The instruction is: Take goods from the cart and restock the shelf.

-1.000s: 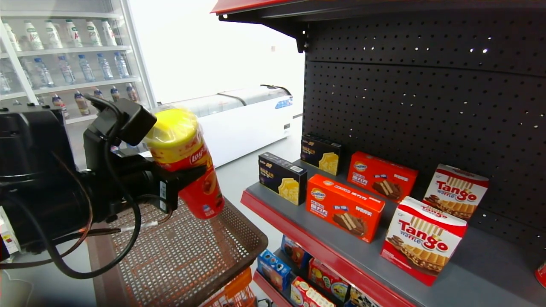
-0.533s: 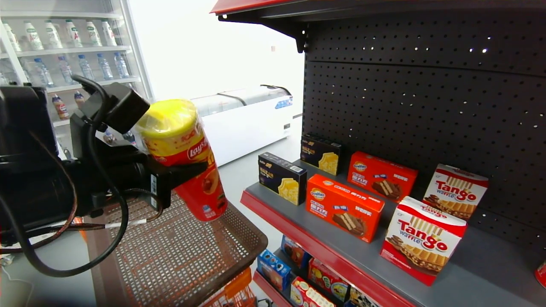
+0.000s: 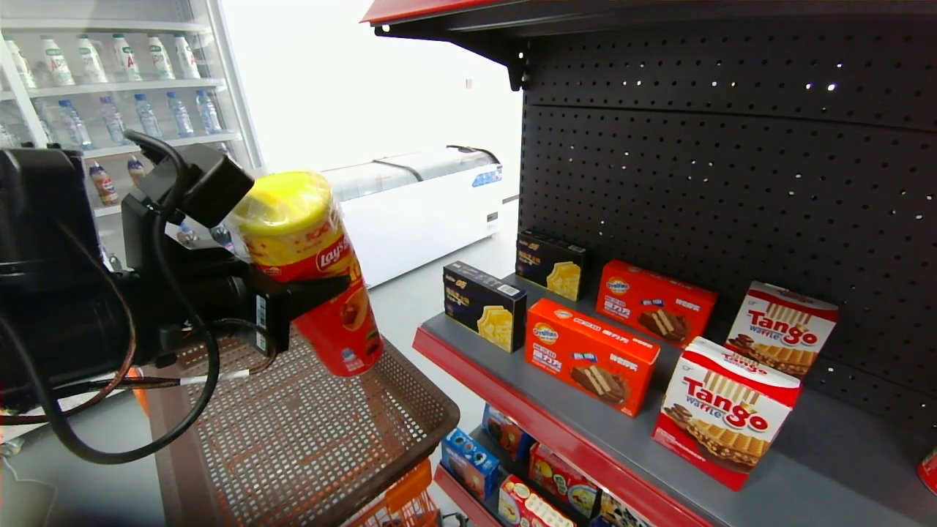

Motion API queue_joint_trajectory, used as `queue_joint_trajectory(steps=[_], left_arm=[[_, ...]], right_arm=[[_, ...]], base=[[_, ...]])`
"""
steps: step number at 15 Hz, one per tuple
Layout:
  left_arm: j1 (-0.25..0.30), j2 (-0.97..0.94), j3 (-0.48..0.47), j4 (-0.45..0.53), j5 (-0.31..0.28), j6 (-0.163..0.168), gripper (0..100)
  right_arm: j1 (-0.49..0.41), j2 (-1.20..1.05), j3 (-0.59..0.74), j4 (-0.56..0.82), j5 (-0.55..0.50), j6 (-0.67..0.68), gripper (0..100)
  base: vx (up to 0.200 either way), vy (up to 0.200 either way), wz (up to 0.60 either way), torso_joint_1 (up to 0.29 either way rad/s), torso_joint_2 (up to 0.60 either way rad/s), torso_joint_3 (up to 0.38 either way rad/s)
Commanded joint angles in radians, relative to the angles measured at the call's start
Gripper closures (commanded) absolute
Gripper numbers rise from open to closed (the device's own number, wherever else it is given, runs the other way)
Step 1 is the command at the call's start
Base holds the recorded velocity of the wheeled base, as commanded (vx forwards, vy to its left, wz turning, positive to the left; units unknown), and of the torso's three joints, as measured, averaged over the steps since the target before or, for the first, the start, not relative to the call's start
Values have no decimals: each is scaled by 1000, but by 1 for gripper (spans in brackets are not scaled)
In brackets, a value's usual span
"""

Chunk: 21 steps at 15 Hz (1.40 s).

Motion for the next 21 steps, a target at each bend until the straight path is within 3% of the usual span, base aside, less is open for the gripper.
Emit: queue_joint_trajectory(steps=[1,5,10,14,21], left_arm=[[-15,45,-9,-5,-2,0,100],[-51,91,-33,-8,-2,1,100],[-48,137,-92,-6,-32,3,100],[-99,128,-85,3,-28,3,100],[-94,111,-68,3,-26,3,100]], right_arm=[[0,0,0,0,0,-1,0],[0,0,0,0,0,-1,0],[0,0,0,0,0,-1,0],[0,0,0,0,0,-1,0],[0,0,0,0,0,-1,0]], base=[[0,0,0,0,0,0],[0,0,0,0,0,0],[0,0,0,0,0,0],[0,0,0,0,0,0],[0,0,0,0,0,0]])
